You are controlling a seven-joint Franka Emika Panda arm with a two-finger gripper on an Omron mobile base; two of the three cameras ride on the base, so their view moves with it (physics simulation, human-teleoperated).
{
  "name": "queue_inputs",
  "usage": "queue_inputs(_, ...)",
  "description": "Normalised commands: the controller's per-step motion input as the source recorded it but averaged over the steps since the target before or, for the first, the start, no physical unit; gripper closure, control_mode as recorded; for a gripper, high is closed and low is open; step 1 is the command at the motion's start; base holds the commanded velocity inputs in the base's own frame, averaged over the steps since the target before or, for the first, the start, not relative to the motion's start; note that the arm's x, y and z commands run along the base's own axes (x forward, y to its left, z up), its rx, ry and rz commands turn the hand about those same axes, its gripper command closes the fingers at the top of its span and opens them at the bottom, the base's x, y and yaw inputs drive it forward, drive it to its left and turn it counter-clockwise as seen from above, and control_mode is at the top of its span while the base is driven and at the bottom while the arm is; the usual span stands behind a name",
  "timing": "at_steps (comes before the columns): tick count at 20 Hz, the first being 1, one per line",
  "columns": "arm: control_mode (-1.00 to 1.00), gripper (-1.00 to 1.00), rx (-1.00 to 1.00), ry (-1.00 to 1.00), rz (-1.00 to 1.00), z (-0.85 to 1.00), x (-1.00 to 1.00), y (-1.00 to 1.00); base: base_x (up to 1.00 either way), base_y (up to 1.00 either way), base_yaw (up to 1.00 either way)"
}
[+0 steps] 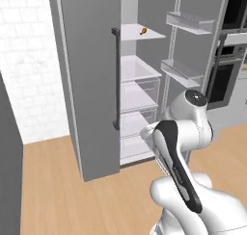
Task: Place one lime and one chicken drumstick in each tupperware on the nearby counter, to pack two identical lunches.
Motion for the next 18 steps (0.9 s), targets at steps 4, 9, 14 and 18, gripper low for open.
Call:
queue_inputs(4, 1.00, -1.00, 0.00, 0.00, 0.00, 0.00, 0.00, 0.00, 0.77, -0.37, -0.12)
queue_inputs(9, 1.00, -1.00, 0.00, 0.00, 0.00, 0.00, 0.00, 0.00, 0.97, -0.10, -0.11)
queue_inputs(14, 1.00, -1.00, 0.00, 0.00, 0.00, 0.00, 0.00, 0.00, 0.96, -0.01, -0.08)
queue_inputs(18, 1.00, -1.00, 0.00, 0.00, 0.00, 0.00, 0.00, 0.00, 0.56, -0.36, -0.15)
